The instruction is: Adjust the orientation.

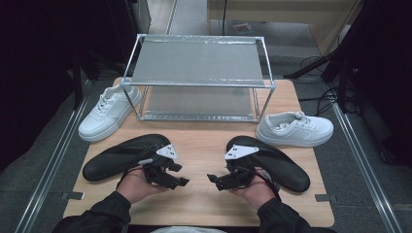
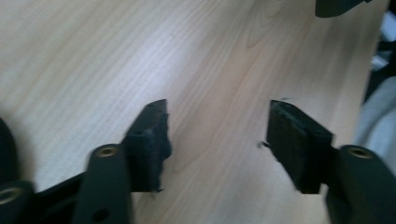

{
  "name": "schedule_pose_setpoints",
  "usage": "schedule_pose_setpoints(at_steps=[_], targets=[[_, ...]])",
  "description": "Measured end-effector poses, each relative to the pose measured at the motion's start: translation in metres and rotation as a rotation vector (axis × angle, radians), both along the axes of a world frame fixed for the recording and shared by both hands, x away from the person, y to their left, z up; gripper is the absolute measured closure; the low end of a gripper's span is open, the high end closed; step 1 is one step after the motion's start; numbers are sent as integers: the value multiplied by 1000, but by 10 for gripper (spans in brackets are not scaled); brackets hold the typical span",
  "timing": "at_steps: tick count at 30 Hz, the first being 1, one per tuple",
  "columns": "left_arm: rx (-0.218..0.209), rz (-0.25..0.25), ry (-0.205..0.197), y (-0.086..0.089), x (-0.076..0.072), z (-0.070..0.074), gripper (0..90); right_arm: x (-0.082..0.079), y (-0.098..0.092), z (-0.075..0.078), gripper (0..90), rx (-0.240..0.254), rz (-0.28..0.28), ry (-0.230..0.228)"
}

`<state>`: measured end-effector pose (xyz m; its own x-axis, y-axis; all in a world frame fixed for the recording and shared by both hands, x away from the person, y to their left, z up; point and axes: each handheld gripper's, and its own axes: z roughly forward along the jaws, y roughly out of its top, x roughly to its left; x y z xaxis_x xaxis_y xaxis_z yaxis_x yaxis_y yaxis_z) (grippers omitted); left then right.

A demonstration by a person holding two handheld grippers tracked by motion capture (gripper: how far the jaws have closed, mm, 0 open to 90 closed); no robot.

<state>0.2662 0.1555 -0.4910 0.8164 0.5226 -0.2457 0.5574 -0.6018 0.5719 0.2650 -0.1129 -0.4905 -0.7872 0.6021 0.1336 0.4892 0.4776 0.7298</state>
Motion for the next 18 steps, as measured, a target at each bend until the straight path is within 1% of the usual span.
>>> schedule_pose_setpoints(at_steps=[2, 3, 4, 5, 6, 7, 8, 9, 10, 12, 14, 15, 16, 17, 18], targets=[[-3, -9, -46, 1, -2, 3, 437, -2, -2, 4, 140, -1, 6, -20], [-3, -9, -46, 1, -2, 3, 442, -2, -2, 4, 140, -1, 6, -20], [-16, -7, -58, 3, -1, 6, 448, -3, -4, 9, 170, -9, 13, -34], [-22, -7, -60, 4, -1, 8, 448, -2, -5, 10, 194, -12, 19, -40], [-22, -7, -60, 4, -1, 8, 449, -2, -6, 12, 222, -14, 18, -36], [-21, -14, -55, 5, 0, 9, 449, -2, -6, 12, 222, -14, 18, -36], [-13, -16, -55, 7, -1, 9, 461, -2, -8, 13, 249, -35, 20, -41], [-13, -16, -55, 7, -1, 9, 467, -2, -8, 13, 249, -35, 20, -41], [-13, -20, -53, 8, -2, 10, 468, -2, -11, 14, 280, -43, 23, -36], [-17, -18, -56, 11, -3, 11, 469, -2, -12, 15, 292, -39, 22, -28], [-25, -19, -51, 13, -4, 13, 457, -3, -15, 20, 314, -26, 28, -27], [-28, -17, -56, 14, -5, 14, 457, -3, -15, 20, 314, -26, 28, -27], [-37, -13, -63, 16, -6, 15, 449, -4, -15, 22, 323, -23, 33, -39], [-34, -19, -70, 17, -7, 16, 431, -6, -16, 24, 334, -21, 45, -50], [-28, -21, -75, 20, -8, 16, 412, -6, -16, 25, 343, -10, 62, -49]])
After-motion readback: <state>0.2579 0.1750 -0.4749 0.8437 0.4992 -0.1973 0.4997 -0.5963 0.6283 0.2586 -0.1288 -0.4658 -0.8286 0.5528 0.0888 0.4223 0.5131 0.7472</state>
